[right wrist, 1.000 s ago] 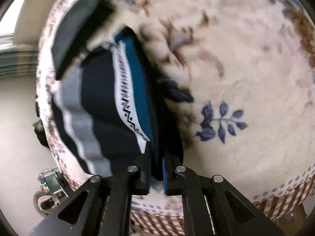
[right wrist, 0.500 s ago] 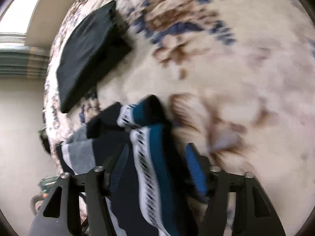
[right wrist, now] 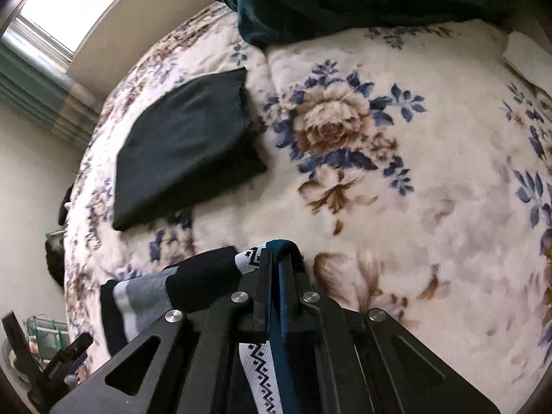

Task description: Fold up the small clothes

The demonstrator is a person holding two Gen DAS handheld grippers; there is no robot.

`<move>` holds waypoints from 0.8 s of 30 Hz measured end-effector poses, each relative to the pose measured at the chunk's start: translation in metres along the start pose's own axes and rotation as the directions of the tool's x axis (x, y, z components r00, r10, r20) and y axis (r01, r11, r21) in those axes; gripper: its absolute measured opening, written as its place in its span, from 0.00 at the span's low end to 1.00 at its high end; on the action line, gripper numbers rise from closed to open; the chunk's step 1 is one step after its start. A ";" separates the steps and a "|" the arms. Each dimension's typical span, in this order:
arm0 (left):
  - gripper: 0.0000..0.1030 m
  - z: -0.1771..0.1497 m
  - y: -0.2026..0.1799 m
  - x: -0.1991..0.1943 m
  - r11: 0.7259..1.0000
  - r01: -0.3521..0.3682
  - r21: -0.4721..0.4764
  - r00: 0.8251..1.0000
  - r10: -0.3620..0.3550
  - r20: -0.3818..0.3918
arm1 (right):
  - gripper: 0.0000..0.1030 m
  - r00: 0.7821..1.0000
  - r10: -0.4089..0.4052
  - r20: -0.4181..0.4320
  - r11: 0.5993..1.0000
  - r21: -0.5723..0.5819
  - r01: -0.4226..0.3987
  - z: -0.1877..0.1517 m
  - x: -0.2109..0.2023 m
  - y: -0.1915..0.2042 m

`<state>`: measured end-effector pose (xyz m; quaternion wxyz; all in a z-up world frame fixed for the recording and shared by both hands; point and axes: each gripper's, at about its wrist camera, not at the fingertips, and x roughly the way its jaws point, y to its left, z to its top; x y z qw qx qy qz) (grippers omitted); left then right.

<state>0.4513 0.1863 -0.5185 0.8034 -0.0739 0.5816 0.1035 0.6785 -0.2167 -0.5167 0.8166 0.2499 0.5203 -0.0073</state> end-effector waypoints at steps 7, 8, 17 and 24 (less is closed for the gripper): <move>1.00 0.018 0.001 0.020 1.000 0.019 0.023 0.998 -0.018 -0.056 | 0.06 0.986 0.038 -0.161 0.998 0.060 -0.029 -0.007 0.042 -0.013; 1.00 0.015 0.001 0.015 0.999 0.015 0.034 0.999 -0.013 -0.049 | 0.15 0.980 0.067 -0.190 0.994 0.101 -0.048 -0.010 0.038 -0.020; 1.00 -0.021 -0.001 0.009 0.998 0.013 0.068 0.998 -0.009 -0.055 | 0.57 0.902 0.224 -0.369 0.939 0.328 -0.099 -0.112 -0.012 -0.063; 1.00 -0.016 -0.004 0.012 0.996 0.020 0.082 0.998 -0.015 -0.069 | 0.06 0.930 0.231 -0.286 0.928 0.351 -0.123 -0.141 -0.042 -0.059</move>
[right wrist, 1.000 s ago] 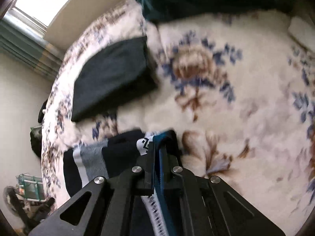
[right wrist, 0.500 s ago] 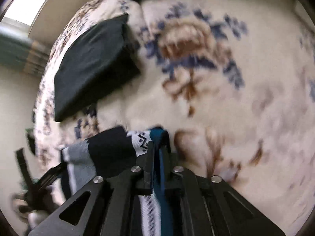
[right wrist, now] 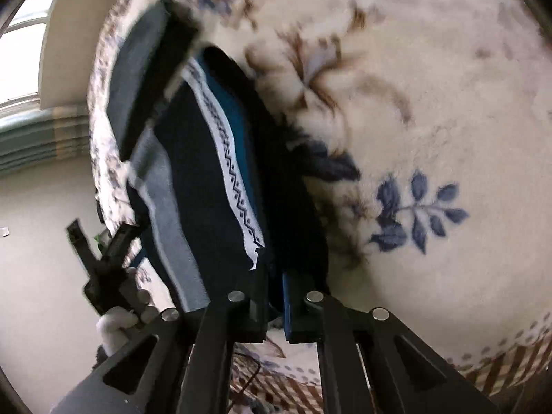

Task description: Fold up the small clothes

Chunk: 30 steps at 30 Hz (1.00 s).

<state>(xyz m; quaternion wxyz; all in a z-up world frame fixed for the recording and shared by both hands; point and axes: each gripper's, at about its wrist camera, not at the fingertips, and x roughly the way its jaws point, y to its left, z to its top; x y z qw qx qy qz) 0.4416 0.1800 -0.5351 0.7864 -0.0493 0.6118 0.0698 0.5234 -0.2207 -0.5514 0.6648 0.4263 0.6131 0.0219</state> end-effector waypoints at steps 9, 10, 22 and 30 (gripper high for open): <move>1.00 -0.080 0.037 -0.077 0.980 0.002 -0.198 1.000 -0.006 -0.020 | 0.38 0.996 -0.071 -0.046 0.994 0.082 0.074 -0.009 0.004 -0.025; 1.00 -0.097 0.046 -0.078 0.964 0.011 -0.265 0.998 -0.025 -0.053 | 0.47 0.998 -0.057 -0.033 0.993 0.102 0.060 -0.011 0.000 -0.027; 0.26 -0.143 0.055 -0.006 0.687 0.300 -0.662 0.891 -0.449 -0.062 | 0.17 0.996 0.087 0.024 0.923 0.374 -0.090 -0.034 0.031 -0.042; 0.06 -0.142 0.063 -0.044 0.696 0.334 -0.635 0.907 -0.421 0.016 | 0.08 0.997 0.032 0.072 0.963 0.265 -0.050 -0.048 0.013 -0.019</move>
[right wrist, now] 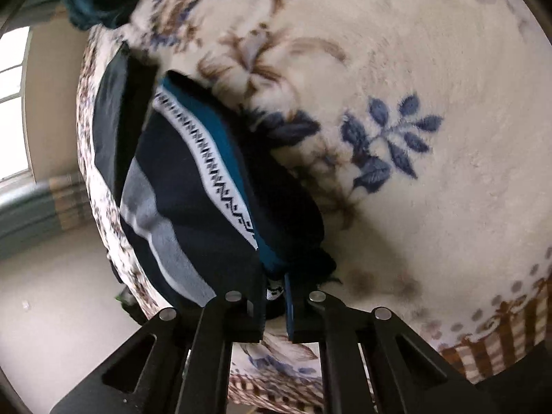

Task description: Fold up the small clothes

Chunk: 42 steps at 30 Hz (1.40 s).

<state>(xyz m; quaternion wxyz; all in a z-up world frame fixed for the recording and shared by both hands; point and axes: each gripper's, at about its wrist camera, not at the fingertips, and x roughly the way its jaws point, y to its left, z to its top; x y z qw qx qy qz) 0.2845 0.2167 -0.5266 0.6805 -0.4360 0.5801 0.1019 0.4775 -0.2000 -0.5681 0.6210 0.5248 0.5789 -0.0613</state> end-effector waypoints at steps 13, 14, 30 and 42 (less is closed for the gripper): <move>0.10 0.017 0.007 0.039 0.996 -0.063 0.068 0.994 0.068 -0.083 | 0.08 0.992 -0.117 -0.043 0.991 -0.074 0.113 -0.006 0.010 -0.007; 0.10 0.017 0.005 0.036 0.996 -0.058 0.067 0.993 0.064 -0.096 | 0.08 0.990 -0.123 -0.072 0.991 -0.070 0.118 -0.002 0.021 -0.011; 0.81 0.062 -0.075 0.007 0.781 -0.371 0.503 0.923 0.248 0.295 | 0.56 0.987 -0.091 0.132 0.927 -0.351 0.132 0.098 0.003 0.082; 0.81 0.093 -0.117 0.039 0.770 -0.337 0.542 0.934 0.202 0.294 | 0.03 0.951 -0.016 0.307 0.835 -0.519 0.182 0.105 0.007 0.130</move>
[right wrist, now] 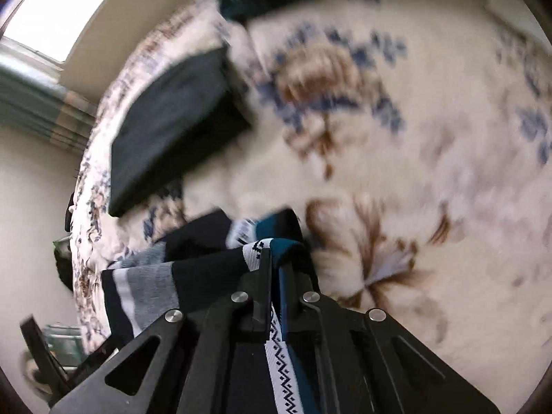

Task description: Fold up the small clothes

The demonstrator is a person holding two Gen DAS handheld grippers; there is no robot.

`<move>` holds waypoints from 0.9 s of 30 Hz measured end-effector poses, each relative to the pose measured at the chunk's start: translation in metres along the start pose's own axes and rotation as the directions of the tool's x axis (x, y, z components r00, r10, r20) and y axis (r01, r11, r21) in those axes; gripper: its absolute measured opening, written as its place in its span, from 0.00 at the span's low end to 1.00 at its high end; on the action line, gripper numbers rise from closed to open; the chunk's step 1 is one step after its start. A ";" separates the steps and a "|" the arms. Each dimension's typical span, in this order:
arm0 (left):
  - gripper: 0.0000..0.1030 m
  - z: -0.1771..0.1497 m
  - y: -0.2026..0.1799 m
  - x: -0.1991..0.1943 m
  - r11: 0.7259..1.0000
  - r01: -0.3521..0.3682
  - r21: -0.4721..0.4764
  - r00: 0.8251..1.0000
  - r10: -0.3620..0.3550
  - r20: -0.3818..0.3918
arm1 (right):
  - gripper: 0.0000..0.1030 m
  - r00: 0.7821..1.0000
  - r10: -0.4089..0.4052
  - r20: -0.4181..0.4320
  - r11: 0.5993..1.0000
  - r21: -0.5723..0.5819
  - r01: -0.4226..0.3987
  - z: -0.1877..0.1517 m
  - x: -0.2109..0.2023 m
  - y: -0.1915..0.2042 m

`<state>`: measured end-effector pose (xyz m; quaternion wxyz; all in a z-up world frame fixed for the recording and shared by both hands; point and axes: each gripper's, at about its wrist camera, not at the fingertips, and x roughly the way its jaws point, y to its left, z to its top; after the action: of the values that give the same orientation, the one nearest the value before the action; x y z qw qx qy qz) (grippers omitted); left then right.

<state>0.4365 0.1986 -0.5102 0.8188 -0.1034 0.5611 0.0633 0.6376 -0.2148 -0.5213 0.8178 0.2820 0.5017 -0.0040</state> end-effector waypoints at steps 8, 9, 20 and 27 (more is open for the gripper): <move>0.89 0.052 -0.028 0.052 0.993 -0.044 0.105 0.999 0.046 -0.020 | 0.03 0.997 -0.024 0.072 1.000 0.020 0.023 0.012 -0.004 0.009; 0.89 0.056 -0.028 0.057 0.994 -0.045 0.104 0.998 0.049 -0.032 | 0.03 0.997 -0.027 0.072 0.999 0.024 0.025 0.015 0.000 0.010; 0.95 0.038 0.012 0.011 0.996 0.026 0.081 0.999 -0.024 -0.031 | 0.43 0.990 -0.017 -0.143 0.987 0.154 0.040 0.013 0.036 -0.024; 0.98 -0.015 0.052 0.001 0.999 0.010 0.032 0.995 -0.007 -0.104 | 0.62 0.971 0.094 -0.220 0.934 0.358 -0.009 -0.060 -0.022 -0.069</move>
<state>0.4115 0.2451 -0.5215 0.7904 -0.0958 0.6033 0.0453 0.5575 -0.2505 -0.5547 0.6886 0.4366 0.5776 -0.0397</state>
